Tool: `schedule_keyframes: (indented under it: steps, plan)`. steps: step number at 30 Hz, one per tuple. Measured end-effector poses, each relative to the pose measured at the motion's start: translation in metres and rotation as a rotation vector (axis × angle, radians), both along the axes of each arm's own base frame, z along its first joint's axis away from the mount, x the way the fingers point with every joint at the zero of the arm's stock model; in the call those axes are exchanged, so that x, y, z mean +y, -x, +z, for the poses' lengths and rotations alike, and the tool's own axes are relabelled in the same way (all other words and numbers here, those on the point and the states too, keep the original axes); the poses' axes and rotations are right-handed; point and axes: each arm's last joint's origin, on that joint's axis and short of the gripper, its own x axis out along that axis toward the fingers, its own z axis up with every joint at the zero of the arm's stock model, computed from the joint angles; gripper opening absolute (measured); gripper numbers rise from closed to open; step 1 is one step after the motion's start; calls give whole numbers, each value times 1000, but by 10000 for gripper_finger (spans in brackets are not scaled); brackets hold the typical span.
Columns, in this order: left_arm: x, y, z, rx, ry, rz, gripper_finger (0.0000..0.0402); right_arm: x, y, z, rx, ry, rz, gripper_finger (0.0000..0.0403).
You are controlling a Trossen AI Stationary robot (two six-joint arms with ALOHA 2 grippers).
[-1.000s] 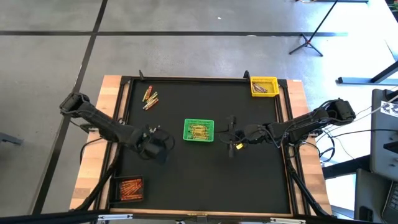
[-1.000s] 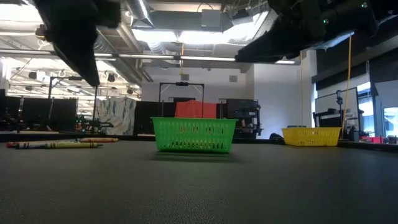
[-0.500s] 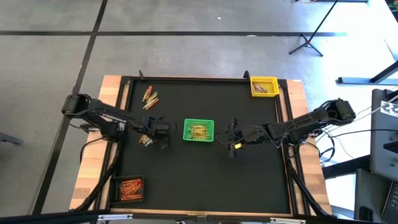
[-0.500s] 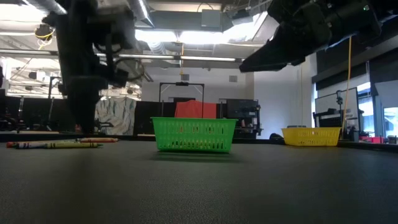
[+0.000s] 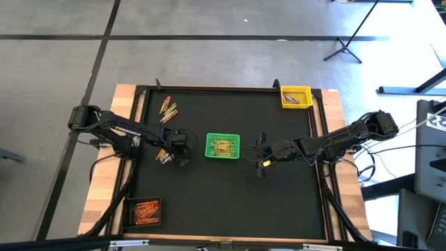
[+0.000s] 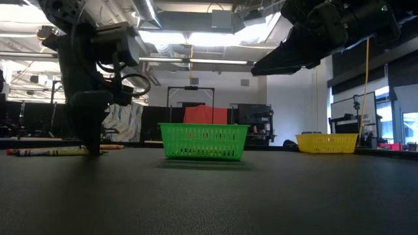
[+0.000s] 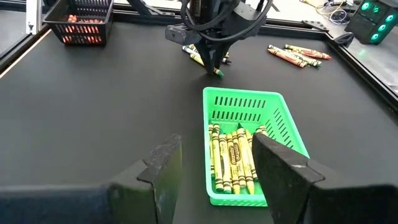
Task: Sort crayons
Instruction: Put the green crayon into the green bin
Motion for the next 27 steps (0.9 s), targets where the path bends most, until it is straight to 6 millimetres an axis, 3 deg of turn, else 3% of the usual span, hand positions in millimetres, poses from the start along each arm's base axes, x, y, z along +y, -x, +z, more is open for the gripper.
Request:
schedule_keyframes:
  steps: [7,12,19,23,27]
  plan:
    - [-1,-4,0,-39,18,-32,8,0,0,0,0,0,-1,189]
    - [-4,-10,7,-60,33,-58,11,0,0,-1,7,2,0,189]
    - [-19,-44,63,-276,21,-205,9,0,1,-2,19,3,-1,189]
    - [-26,-61,98,-394,-118,-281,9,0,1,-2,23,-9,-7,189]
    - [-28,-75,114,-499,-283,-358,9,0,1,-2,21,-11,-7,189]
